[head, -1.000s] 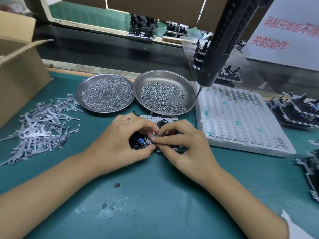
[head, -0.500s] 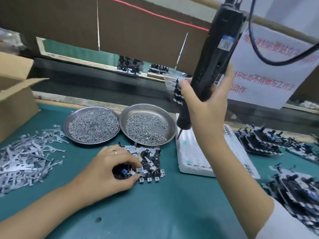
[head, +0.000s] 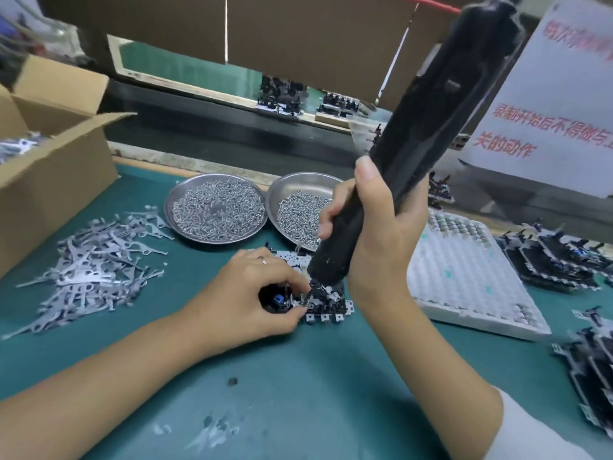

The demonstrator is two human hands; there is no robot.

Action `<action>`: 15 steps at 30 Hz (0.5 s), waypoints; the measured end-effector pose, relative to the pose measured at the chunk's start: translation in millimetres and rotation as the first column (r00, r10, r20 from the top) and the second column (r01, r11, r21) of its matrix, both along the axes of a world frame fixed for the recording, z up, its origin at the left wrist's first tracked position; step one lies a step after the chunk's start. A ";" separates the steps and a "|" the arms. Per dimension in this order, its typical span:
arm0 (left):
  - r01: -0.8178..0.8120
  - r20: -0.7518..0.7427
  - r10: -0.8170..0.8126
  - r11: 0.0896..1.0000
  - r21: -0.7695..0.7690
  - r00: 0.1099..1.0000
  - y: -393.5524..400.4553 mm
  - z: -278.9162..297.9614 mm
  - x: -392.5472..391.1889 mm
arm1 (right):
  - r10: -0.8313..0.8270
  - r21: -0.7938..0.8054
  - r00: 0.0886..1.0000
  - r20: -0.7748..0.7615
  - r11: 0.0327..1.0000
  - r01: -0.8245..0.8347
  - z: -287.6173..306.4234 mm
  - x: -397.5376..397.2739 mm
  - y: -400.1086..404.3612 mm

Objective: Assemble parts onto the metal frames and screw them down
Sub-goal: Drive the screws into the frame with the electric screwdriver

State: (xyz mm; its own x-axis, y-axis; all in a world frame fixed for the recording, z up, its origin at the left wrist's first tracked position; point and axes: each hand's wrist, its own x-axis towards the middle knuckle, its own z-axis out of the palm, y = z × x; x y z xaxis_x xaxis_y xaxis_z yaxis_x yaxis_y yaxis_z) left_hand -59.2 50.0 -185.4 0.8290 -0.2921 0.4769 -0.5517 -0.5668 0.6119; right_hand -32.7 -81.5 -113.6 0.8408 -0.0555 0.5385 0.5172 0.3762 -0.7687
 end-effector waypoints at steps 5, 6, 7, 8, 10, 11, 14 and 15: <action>0.003 -0.010 -0.002 1.000 0.012 1.000 0.6 -1.4 0.3 | 0.002 -0.008 1.000 -0.001 1.000 -0.002 -6.4 -4.8 8.1; 0.004 -0.012 -0.003 1.000 0.010 1.000 0.6 -1.3 0.7 | -0.001 -0.008 1.000 0.001 1.000 0.001 -6.3 -5.1 8.6; 0.006 -0.013 -0.005 1.000 0.009 1.000 0.5 -1.5 1.1 | -0.003 -0.006 1.000 0.003 1.000 0.003 -6.1 -5.1 8.9; 0.009 -0.013 -0.008 1.000 0.008 1.000 0.3 -1.7 1.4 | -0.004 -0.004 1.000 0.006 1.000 0.004 -6.2 -5.0 9.0; 0.012 -0.011 -0.012 1.000 0.001 1.000 0.3 -1.9 1.6 | -0.005 -0.003 1.000 0.008 1.000 0.005 -6.0 -4.9 9.3; 0.015 -0.007 -0.015 1.000 -0.006 1.000 0.3 -1.8 1.7 | -0.004 -0.004 1.000 0.009 1.000 0.004 -6.0 -4.7 9.2; 0.022 0.014 -0.021 1.000 -0.022 1.000 -0.3 0.1 1.0 | -0.002 -0.009 1.000 0.012 1.000 0.002 -6.7 -3.9 8.5; 0.022 0.017 -0.022 0.999 -0.025 1.000 -0.7 0.6 1.0 | -0.001 -0.011 1.000 0.013 1.000 0.001 -6.9 -3.6 8.4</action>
